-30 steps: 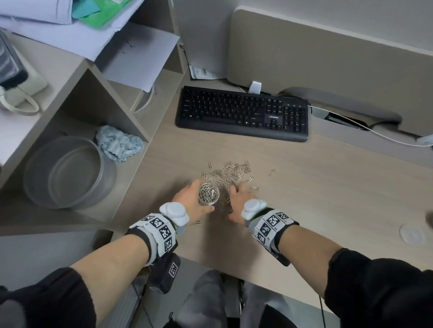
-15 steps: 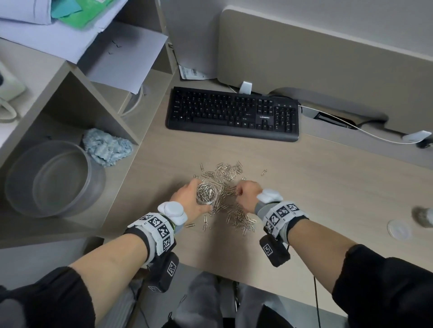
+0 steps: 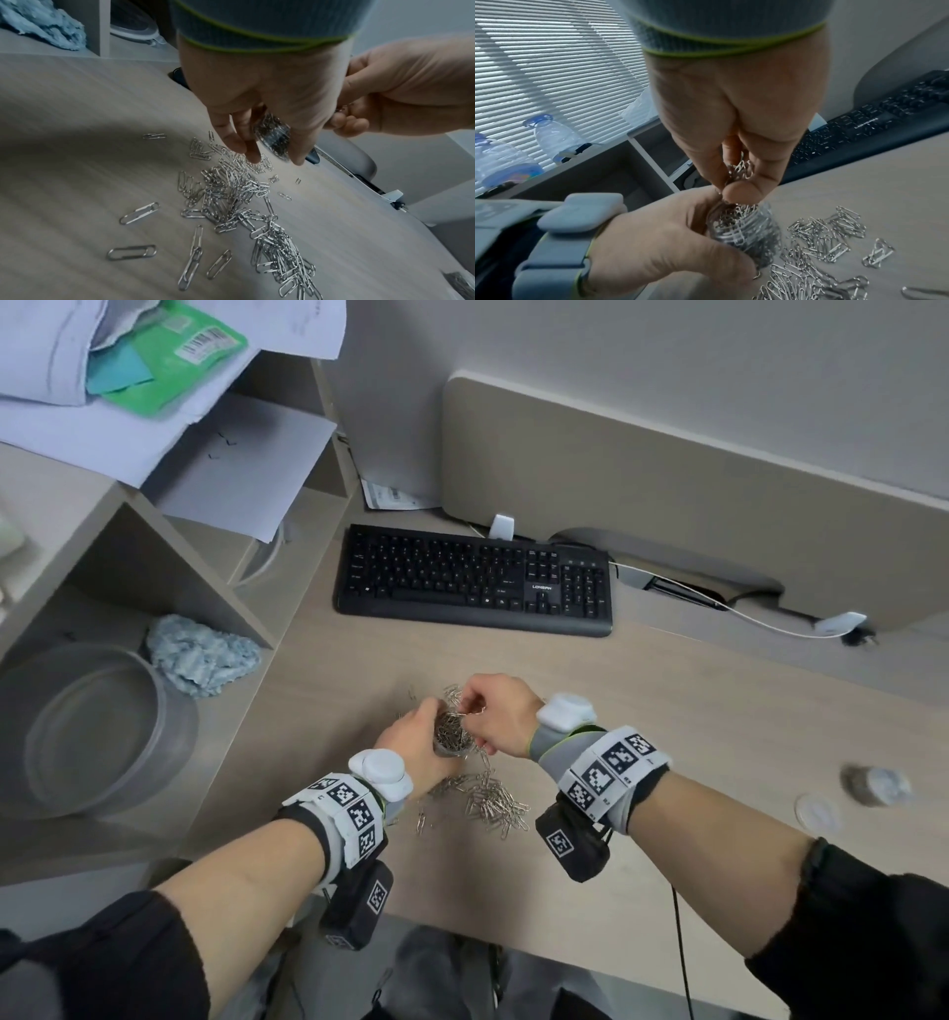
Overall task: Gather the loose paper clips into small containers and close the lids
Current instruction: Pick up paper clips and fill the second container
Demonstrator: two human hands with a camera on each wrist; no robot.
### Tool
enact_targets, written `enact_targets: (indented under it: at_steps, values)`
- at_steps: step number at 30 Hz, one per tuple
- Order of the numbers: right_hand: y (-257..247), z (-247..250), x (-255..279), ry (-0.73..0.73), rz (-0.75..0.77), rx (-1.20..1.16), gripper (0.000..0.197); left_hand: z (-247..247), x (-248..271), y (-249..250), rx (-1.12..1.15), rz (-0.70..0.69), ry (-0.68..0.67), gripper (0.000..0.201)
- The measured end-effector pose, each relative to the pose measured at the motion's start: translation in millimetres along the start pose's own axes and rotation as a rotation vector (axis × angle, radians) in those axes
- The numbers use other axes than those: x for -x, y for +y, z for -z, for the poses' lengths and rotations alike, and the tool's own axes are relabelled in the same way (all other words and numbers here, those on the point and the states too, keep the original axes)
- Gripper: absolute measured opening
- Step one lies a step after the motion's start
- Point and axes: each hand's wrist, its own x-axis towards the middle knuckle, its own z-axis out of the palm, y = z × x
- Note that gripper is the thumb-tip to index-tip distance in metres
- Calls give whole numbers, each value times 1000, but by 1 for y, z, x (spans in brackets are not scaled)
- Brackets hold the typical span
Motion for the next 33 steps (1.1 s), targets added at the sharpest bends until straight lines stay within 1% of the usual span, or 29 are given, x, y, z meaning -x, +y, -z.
enact_targets:
  at_steps: [2, 5, 12, 18, 22, 26, 28, 30, 33]
  values:
    - [-5, 0, 0, 15, 50, 66, 13, 4, -1, 5, 21, -2, 3, 62]
    - [-9, 2, 1, 14, 98, 52, 12, 10, 0, 10, 50, 7, 12, 56]
    - [-15, 14, 4, 29, 168, 91, 22, 20, 4, 18, 56, -14, 36, 50]
    - [-22, 22, 12, 24, 208, 98, 28, 23, 2, 17, 53, -16, 39, 53]
    - [-23, 23, 17, 10, 185, -15, 31, 21, 0, 17, 54, -14, 54, 55]
    - [-23, 25, 16, 1, 215, -51, 31, 20, 1, 21, 41, -14, 58, 59]
    - [-21, 28, 12, 31, 217, -14, 28, 20, 1, 21, 37, -15, 57, 63]
    - [-16, 31, 7, 98, 205, 28, 23, 20, 1, 21, 47, -20, 62, 68]
    - [-6, 32, 0, 181, 153, 98, 16, 20, 1, 20, 60, -21, 62, 70]
